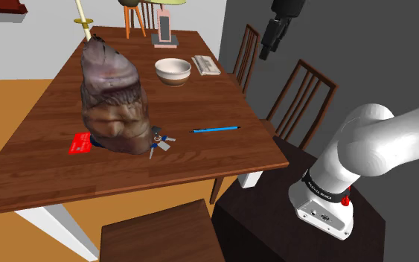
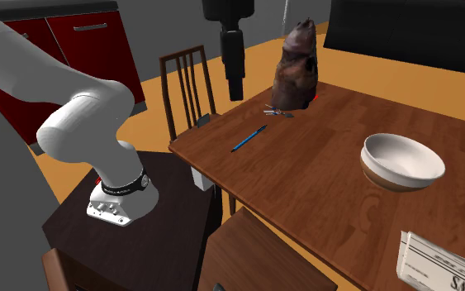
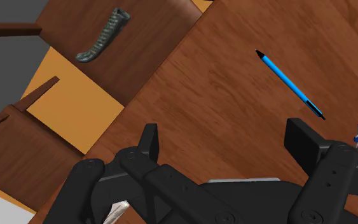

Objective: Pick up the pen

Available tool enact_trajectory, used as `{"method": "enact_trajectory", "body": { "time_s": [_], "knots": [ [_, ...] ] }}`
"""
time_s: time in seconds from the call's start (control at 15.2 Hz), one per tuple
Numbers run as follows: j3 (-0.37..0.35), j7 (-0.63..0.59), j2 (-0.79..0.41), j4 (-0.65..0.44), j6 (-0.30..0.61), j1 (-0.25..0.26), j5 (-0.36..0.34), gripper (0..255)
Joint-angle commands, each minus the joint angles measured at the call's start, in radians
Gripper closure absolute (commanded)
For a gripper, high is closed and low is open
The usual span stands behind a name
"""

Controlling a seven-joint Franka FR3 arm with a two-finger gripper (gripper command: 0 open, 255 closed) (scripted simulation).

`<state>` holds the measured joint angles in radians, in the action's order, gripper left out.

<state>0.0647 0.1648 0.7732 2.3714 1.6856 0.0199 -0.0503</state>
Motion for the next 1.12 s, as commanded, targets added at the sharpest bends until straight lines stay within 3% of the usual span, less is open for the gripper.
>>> {"method": "enact_trajectory", "body": {
  "time_s": [0.0, 1.06],
  "knots": [
    [0.0, 0.0, 0.0, 0.0, 0.0, 0.0, 0.0, 0],
    [-0.081, 0.397, -0.252, 0.232, 0.342, 0.273, -0.02, 0]
  ]
}}
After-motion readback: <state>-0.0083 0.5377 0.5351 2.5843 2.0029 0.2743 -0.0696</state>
